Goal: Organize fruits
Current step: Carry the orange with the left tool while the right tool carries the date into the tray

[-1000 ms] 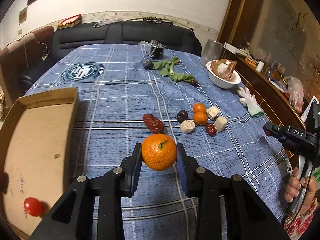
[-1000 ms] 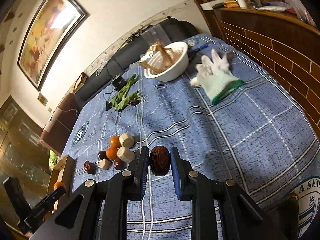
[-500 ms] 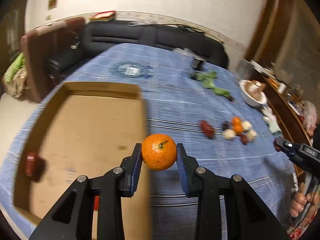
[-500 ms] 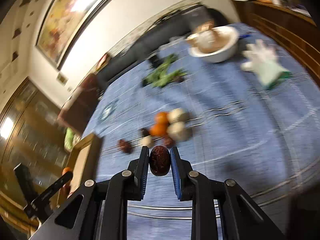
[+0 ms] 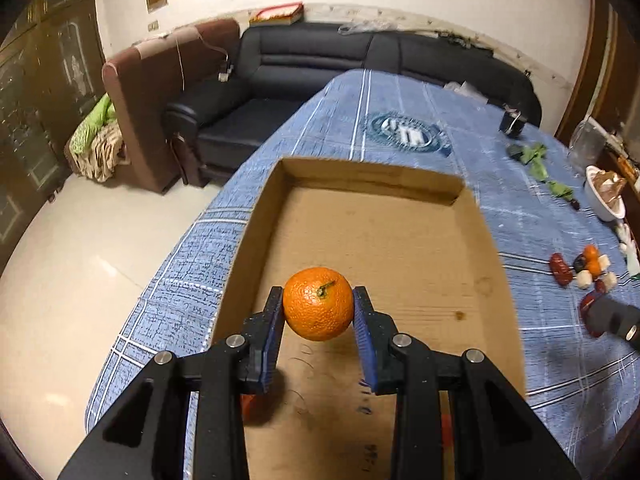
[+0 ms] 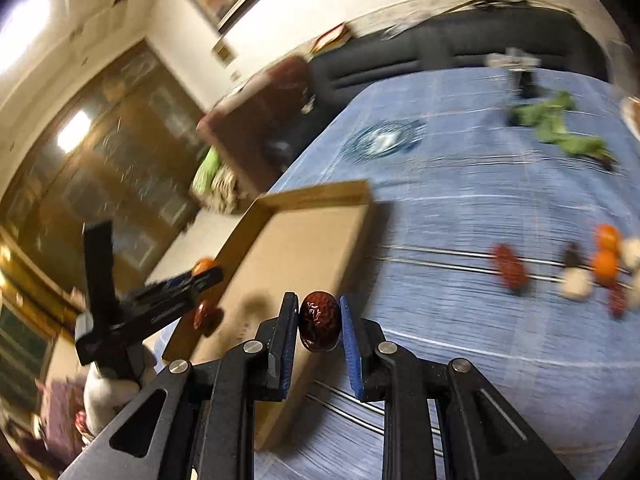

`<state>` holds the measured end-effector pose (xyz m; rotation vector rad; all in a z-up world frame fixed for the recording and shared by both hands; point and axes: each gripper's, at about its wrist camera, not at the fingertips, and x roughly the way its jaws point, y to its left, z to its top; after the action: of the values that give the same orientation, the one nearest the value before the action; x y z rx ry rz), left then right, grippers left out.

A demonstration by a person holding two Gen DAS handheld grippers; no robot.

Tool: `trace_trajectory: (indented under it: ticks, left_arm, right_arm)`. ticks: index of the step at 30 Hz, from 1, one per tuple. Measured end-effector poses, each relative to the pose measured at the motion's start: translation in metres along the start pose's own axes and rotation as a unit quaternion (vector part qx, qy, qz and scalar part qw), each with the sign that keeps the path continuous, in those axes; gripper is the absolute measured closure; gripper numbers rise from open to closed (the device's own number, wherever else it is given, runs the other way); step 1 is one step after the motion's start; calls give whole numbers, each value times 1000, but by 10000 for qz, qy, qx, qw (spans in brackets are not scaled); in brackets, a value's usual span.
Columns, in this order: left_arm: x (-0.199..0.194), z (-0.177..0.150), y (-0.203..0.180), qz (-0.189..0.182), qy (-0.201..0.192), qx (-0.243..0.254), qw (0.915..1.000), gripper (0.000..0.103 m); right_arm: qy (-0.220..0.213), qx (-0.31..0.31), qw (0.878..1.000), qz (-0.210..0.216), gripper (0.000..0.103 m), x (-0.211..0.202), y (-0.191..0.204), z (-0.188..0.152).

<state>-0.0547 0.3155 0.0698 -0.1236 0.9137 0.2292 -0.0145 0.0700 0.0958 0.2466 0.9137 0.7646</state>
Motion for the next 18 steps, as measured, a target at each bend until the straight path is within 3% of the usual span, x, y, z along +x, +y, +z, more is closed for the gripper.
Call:
trace_trajectory:
  ticks: [8,14,18]
  left_arm:
    - [25,-6,11,259,418,35,9988,70]
    - [28,-9,21,147,449,-92,9988,69]
    - [19,-10,26,81,314,-194,9993,59]
  right_arm:
    - [788,-598,9948,-257,78,94,41,-10]
    - [924,-950,9896,-557,78,119,53,-22]
    - [872,-1150,9870,-704,74,117,62,-27]
